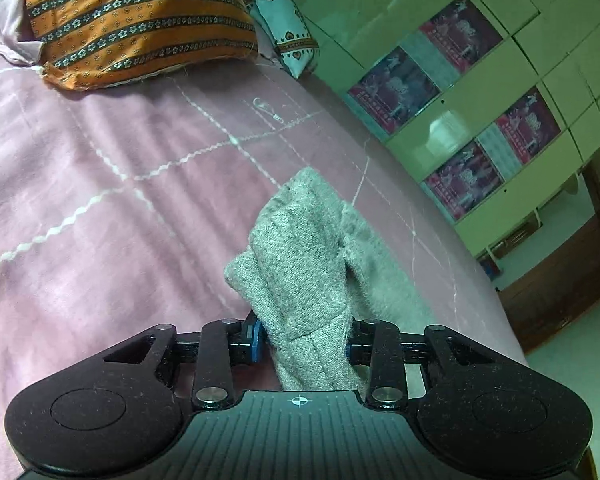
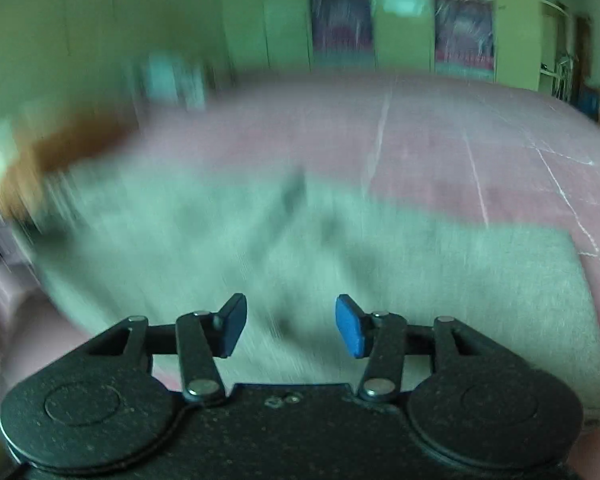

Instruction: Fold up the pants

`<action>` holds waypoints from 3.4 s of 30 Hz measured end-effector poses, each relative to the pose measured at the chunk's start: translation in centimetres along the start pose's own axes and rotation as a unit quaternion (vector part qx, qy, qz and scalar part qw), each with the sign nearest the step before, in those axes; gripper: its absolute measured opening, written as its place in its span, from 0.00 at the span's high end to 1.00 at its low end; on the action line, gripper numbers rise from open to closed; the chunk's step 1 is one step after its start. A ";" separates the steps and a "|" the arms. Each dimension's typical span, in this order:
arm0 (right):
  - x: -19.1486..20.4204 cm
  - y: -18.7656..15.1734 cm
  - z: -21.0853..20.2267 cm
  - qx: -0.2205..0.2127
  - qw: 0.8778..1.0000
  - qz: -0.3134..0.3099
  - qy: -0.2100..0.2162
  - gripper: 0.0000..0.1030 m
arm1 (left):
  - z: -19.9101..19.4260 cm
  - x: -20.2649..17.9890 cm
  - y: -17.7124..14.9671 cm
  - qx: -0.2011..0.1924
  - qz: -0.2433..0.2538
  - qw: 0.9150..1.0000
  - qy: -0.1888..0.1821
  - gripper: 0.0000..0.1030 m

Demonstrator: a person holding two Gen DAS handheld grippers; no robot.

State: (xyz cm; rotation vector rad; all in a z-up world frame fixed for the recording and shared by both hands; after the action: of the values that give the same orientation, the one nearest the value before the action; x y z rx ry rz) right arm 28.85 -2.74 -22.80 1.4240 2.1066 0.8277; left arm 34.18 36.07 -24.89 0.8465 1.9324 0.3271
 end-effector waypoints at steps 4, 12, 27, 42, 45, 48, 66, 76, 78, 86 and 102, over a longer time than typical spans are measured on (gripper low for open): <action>-0.7 1.0 -1.0 -0.003 0.999 0.031 0.015 0.54 | -0.5 0.2 -0.3 -0.006 -0.002 1.000 -0.002 0.65; -7.4 0.3 -5.6 -0.067 0.975 0.208 0.042 0.49 | -3.7 -7.5 0.1 -0.062 0.112 0.992 0.008 0.66; -23.0 -6.0 -11.7 -0.127 0.907 0.400 0.029 0.46 | 0.4 -34.6 -14.8 0.002 0.366 0.926 -0.093 0.65; -27.8 -9.5 -11.8 -0.148 0.872 0.460 0.073 0.43 | -0.3 -36.6 -28.7 0.120 0.390 0.907 -0.103 0.33; -26.1 -8.7 -12.1 -0.150 0.880 0.443 0.080 0.43 | -1.0 -36.6 -28.5 0.112 0.384 0.910 -0.106 0.33; -25.1 -8.2 -12.6 -0.148 0.888 0.428 0.082 0.43 | -1.7 -36.2 -28.3 0.105 0.374 0.915 -0.109 0.33; -18.3 -4.2 -7.1 -0.089 0.873 0.449 0.171 0.65 | -5.1 -22.3 -21.3 0.083 0.343 0.936 0.009 0.32; -19.0 -2.7 -9.2 -0.135 0.884 0.423 0.143 1.00 | -2.2 -21.0 -21.6 0.099 0.314 0.944 0.031 0.31; -19.8 -3.3 -10.5 -0.151 0.884 0.423 0.127 1.00 | -1.7 -20.9 -21.6 0.096 0.306 0.947 0.033 0.31; -19.3 -5.3 -9.1 -0.098 0.873 0.443 0.176 0.85 | -1.3 -20.7 -21.8 0.093 0.295 0.951 0.028 0.30; -18.0 -4.3 -5.5 -0.007 0.876 0.465 0.127 0.80 | -1.1 -19.8 -21.4 0.084 0.274 0.957 0.036 0.29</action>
State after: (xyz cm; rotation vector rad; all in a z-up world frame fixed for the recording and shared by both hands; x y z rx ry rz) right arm 28.82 -21.98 -21.14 2.4675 1.4674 1.4186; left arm 30.07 7.27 -22.78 1.5049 1.7783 0.5296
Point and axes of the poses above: each gripper's, at about its wrist camera, not at the fingertips, and z roughly the way its jaws point, x to its left, y to its top, the point moved 7 cm from there along z, roughly the way its jaws point, and after that the axes turned 2 degrees about -z, right-handed, at the moved point
